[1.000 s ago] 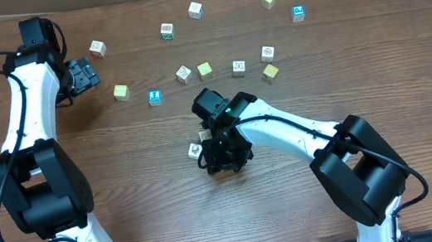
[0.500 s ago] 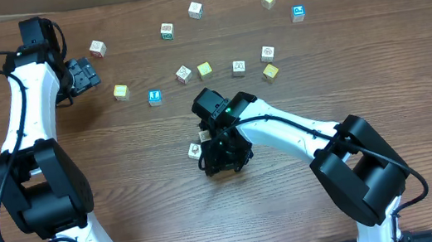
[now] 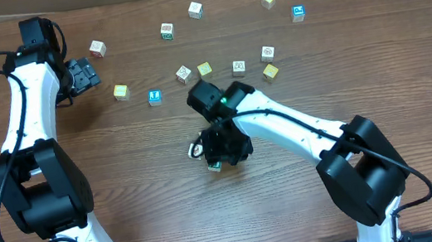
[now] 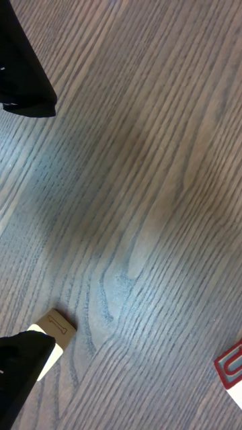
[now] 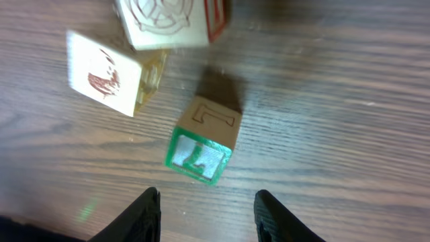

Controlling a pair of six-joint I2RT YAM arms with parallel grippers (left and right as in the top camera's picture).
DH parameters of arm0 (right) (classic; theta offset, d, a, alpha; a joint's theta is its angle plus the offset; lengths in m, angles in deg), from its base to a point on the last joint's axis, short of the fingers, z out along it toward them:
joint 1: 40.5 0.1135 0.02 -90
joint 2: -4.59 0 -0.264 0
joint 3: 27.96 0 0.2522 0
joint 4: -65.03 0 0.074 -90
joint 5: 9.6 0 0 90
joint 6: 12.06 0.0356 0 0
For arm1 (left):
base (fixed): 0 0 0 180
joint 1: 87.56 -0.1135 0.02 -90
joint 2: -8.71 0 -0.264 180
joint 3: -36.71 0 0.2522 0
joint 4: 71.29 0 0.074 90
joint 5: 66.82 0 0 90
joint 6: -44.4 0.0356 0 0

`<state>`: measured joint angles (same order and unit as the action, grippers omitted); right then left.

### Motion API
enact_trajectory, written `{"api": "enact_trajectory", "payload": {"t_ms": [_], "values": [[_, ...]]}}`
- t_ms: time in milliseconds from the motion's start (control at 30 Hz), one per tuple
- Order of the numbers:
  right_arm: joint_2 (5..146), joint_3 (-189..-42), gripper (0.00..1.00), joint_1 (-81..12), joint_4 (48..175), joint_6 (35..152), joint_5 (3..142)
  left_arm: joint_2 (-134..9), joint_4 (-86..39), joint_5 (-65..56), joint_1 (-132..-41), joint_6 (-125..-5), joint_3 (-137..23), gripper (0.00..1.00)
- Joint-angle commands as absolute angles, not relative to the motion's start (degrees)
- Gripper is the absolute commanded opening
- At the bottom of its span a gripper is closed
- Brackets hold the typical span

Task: Form a circle

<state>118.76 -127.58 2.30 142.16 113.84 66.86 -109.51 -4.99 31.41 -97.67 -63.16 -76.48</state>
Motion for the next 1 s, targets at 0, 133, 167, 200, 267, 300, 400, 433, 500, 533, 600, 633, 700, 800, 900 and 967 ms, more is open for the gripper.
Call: {"api": "enact_trajectory", "payload": {"t_ms": [0, 133, 167, 200, 267, 300, 400, 433, 500, 533, 600, 633, 700, 800, 900, 967], "values": [[115.42, -131.49, 0.44, 2.94, 144.72, 118.32, 75.32, -108.94, -5.08, 31.71, -97.27, -62.73, -76.13, 1.00], [114.52, -131.47, 0.81, 3.83, 145.55, 123.22, 79.91, -108.94, -5.08, 31.71, -97.27, -62.73, -76.13, 1.00], [114.56, -131.43, 1.00, 3.83, 144.81, 123.15, 79.25, -108.94, -5.08, 31.71, -97.27, -62.71, -76.13, 1.00], [114.65, -131.41, 1.00, 3.83, 144.15, 123.15, 78.66, -108.94, -5.08, 31.71, -97.27, -62.73, -76.13, 1.00], [114.65, -131.41, 1.00, 3.44, 143.63, 123.11, 77.76, -108.94, -5.10, 31.71, -97.27, -62.73, -76.13, 1.00], [114.65, -131.41, 1.00, 3.22, 143.69, 123.11, 77.48, -108.94, -5.08, 31.71, -97.27, -62.73, -76.13, 1.00], [114.76, -131.23, 0.72, 3.37, 144.61, 123.24, 77.26, -108.94, -5.10, 31.71, -97.27, -62.73, -76.13, 1.00], [114.76, -130.90, 0.67, 4.01, 144.74, 123.90, 77.30, -108.94, -5.08, 31.71, -97.27, -62.73, -76.13, 1.00], [114.76, -130.07, 0.61, 5.14, 144.48, 124.68, 77.33, -108.94, -5.06, 31.71, -97.27, -62.73, -76.13, 1.00], [114.76, -129.68, 0.59, 5.69, 144.22, 124.68, 77.35, -108.94, -5.10, 31.71, -97.27, -62.73, -76.13, 0.99], [114.85, -128.65, 0.58, 6.67, 143.43, 124.71, 77.41, -108.94, -5.10, 31.71, -97.27, -62.73, -76.13, 1.00], [114.87, -128.02, 0.58, 6.92, 142.97, 125.23, 77.65, -108.94, -5.08, 31.71, -97.27, -62.73, -76.13, 1.00], [114.91, -126.36, 0.58, 7.18, 142.01, 127.55, 78.38, -108.94, -5.08, 31.71, -97.27, -62.71, -76.13, 1.00], [114.91, -124.22, 0.58, 7.18, 140.19, 127.94, 77.68, -108.94, -5.08, 31.71, -97.27, -62.73, -76.13, 0.99], [114.91, -122.38, 0.56, 7.18, 137.44, 127.87, 76.04, -108.94, -5.08, 31.71, -97.27, -62.73, -76.13, 1.00], [114.98, -121.59, 0.54, 7.18, 135.45, 127.63, 74.79, -108.94, -5.08, 31.71, -97.27, -62.73, -76.13, 1.00]]}}
